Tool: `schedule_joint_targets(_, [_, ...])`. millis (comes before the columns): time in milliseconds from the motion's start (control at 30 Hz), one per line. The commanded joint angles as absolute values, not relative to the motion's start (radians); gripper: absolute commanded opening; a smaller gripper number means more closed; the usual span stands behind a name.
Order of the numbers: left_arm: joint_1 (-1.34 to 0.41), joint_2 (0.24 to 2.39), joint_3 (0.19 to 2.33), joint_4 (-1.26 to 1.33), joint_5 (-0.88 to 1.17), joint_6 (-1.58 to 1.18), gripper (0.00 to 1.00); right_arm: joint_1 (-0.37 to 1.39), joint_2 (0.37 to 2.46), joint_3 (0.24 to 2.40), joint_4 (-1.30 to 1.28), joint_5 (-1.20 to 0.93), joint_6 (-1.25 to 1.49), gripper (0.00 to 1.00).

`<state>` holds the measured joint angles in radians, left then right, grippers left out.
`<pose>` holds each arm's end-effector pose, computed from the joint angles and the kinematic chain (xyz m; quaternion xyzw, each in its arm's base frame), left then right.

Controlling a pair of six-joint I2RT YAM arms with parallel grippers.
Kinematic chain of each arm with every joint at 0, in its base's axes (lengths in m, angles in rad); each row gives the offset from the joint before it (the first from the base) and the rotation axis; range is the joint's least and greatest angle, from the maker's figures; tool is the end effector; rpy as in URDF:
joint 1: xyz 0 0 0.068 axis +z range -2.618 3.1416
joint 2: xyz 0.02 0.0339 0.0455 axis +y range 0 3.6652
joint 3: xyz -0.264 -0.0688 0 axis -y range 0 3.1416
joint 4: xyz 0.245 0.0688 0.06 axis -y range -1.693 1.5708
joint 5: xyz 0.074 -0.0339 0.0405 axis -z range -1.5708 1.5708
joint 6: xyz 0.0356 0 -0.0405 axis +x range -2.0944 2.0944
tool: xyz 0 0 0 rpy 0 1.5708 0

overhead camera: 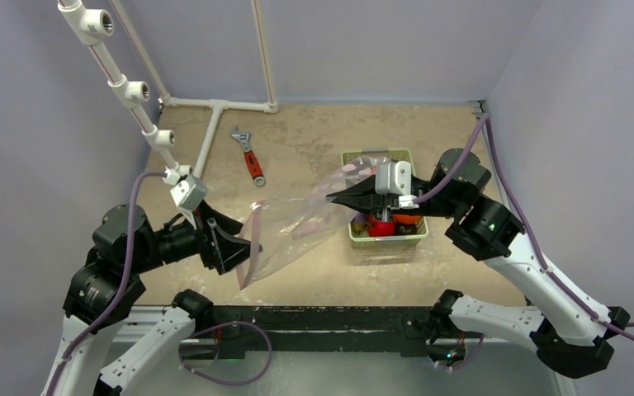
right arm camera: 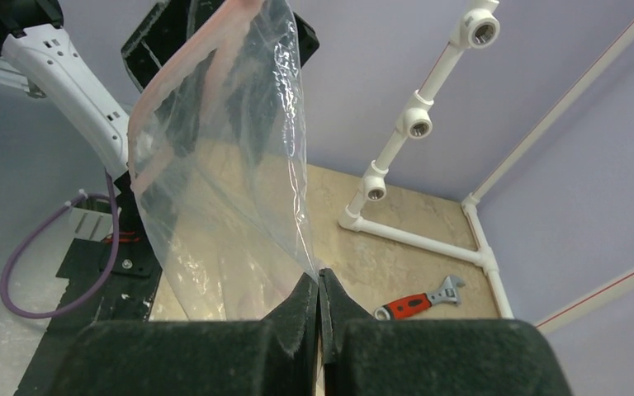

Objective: Place the food in the zip-top bag and seal the zipper
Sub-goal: Open the zipper of the food storage bag.

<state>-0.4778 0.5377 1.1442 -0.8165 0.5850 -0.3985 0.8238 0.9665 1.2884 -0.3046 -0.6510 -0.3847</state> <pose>0.0458 -0.0459 0.4160 0.2108 0.7365 -0.4585 0.4504 0.1104 0.1509 0.4669 -0.5650 0.4170 0.3659 0.6107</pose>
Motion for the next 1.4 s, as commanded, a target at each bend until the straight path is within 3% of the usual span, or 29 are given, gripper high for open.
schedule_joint_targets(0, [-0.472,0.566,1.113,-0.722,0.604,-0.421,0.63,0.824,0.962,1.275,-0.237,-0.672,-0.368,0.0])
schedule_joint_targets(67, [-0.472,0.573,1.107,-0.722,0.604,-0.41,0.5,0.824,0.96,1.263,-0.23,-0.661,-0.362,0.0])
schedule_joint_targets(267, [-0.472,0.602,1.135,-0.764,0.582,-0.373,0.23,0.824,0.966,1.208,-0.218,-0.626,-0.327,0.0])
schedule_joint_targets(333, [-0.472,0.618,1.161,-0.79,0.564,-0.358,0.01,0.824,0.966,1.179,-0.194,-0.603,-0.312,0.0])
schedule_joint_targets(533, [-0.472,0.652,1.251,-0.851,0.499,-0.339,0.0,0.823,0.998,1.128,-0.12,-0.532,-0.252,0.0])
schedule_joint_targets(767, [-0.472,0.688,1.34,-0.918,0.373,-0.329,0.0,0.824,1.008,1.134,-0.052,-0.355,-0.152,0.29])
schedule_joint_targets(833, [-0.472,0.696,1.364,-0.94,0.308,-0.32,0.0,0.824,0.995,1.13,-0.027,-0.347,-0.156,0.45])
schedule_joint_targets(1133, [-0.472,0.757,1.446,-0.981,0.093,-0.303,0.0,0.824,0.93,1.051,0.192,-0.332,0.019,0.65])
schedule_joint_targets(1233, [-0.471,0.781,1.458,-0.984,0.022,-0.293,0.0,0.824,0.929,1.051,0.226,-0.311,0.158,0.7])
schedule_joint_targets(1367, [-0.471,0.815,1.46,-0.985,-0.077,-0.303,0.0,0.824,0.959,1.067,0.248,-0.43,0.206,0.62])
